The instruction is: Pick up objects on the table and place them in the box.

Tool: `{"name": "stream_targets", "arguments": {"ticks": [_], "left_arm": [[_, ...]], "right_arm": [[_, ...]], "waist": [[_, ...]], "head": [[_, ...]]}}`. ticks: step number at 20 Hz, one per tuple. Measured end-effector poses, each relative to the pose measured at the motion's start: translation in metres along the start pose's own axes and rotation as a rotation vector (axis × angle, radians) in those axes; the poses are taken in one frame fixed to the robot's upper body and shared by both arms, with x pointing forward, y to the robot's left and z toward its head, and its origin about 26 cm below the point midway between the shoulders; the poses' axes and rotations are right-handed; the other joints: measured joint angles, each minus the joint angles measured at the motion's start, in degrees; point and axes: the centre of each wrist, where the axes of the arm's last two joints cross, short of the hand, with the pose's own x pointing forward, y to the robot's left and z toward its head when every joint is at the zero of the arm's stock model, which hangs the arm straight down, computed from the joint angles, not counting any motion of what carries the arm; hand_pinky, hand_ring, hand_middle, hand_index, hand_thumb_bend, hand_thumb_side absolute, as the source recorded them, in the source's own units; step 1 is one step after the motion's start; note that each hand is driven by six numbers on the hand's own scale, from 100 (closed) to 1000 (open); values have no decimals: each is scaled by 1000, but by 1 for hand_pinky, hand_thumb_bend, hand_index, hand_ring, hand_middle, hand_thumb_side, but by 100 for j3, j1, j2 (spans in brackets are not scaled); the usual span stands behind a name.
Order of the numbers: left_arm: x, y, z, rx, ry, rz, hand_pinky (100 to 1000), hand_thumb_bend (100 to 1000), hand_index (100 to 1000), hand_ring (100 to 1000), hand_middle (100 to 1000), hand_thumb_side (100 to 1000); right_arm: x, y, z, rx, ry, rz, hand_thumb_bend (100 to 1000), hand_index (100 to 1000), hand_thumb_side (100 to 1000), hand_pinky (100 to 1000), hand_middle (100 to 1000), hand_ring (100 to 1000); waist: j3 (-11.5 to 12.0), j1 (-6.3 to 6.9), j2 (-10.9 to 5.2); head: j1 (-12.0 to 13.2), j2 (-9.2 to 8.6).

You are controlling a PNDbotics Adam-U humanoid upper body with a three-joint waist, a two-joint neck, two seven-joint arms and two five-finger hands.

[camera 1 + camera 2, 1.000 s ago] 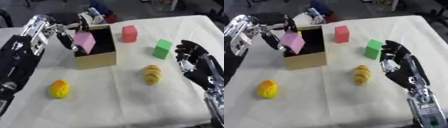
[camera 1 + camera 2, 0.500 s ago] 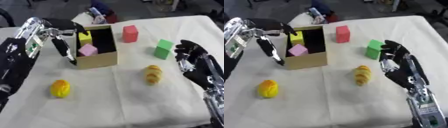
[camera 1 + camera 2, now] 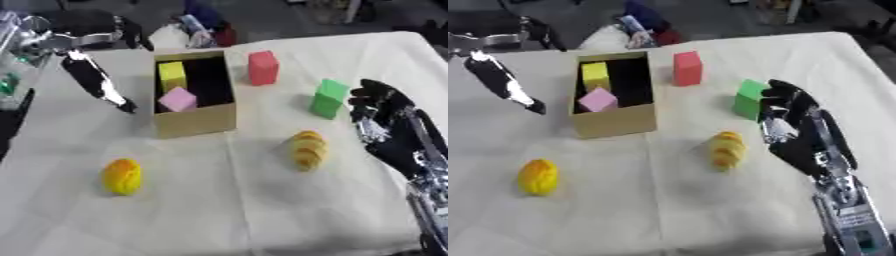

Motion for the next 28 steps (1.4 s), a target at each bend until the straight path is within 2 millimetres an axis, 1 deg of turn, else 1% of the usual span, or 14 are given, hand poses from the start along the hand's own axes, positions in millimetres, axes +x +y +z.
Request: {"name": "stream_targets", "arguments": {"ticks": [3, 4, 6, 7, 8, 13, 15, 18, 19, 24, 28], "left_arm": [[15, -4, 17, -52, -46, -6, 812, 696, 830, 738, 744, 383], [19, -8, 22, -77, -56, 2, 801, 676, 827, 731, 740, 371], [26, -16, 28, -134, -74, 23, 796, 664, 824, 726, 736, 352], [28, -20, 30, -164, -78, 39, 795, 755, 823, 725, 734, 289], [30, -24, 30, -191, -80, 55, 795, 660, 823, 726, 737, 336], [37, -46, 28, -292, -98, 117, 787, 650, 822, 722, 734, 296], [39, -58, 25, -331, -107, 136, 783, 636, 825, 722, 736, 279], [37, -77, 23, -391, -84, 150, 778, 615, 826, 718, 736, 255], [35, -82, 23, -408, -70, 150, 772, 596, 825, 712, 733, 234], [32, -106, 21, -440, -34, 146, 772, 557, 830, 713, 738, 186], [34, -116, 15, -432, -34, 123, 769, 565, 832, 710, 738, 189]], "right_arm": [[0, 0, 0, -1, -1, 0, 100, 867, 330, 708, 740, 773], [0, 0, 0, -1, -1, 0, 100, 867, 330, 708, 740, 773], [0, 0, 0, -1, -1, 1, 100, 867, 329, 708, 740, 773], [0, 0, 0, -1, -1, 1, 100, 867, 322, 708, 739, 773], [0, 0, 0, -1, -1, 1, 100, 867, 330, 709, 740, 773], [0, 0, 0, 0, -1, 2, 100, 867, 331, 709, 740, 773], [0, 0, 0, 1, -1, 2, 100, 867, 332, 709, 740, 773], [0, 0, 0, 1, -1, 2, 100, 867, 332, 709, 739, 773], [0, 0, 0, 1, -1, 2, 100, 867, 334, 709, 739, 772], [1, 0, -2, 1, -6, 2, 100, 868, 334, 709, 739, 772], [1, 0, -2, 1, -6, 2, 100, 868, 333, 709, 739, 772]], "waist": [[11, 1, 0], [11, 2, 0], [14, 2, 0], [17, 2, 0], [18, 2, 0], [10, 2, 0], [-4, 2, 0], [-3, 2, 0], [1, 2, 0], [-1, 2, 0], [-10, 2, 0]], "head": [[-3, 0], [-6, 0], [-7, 0], [-7, 0], [-7, 0], [-20, 0], [-22, 0], [-31, 0], [-32, 0], [-51, 0], [-52, 0]]}}
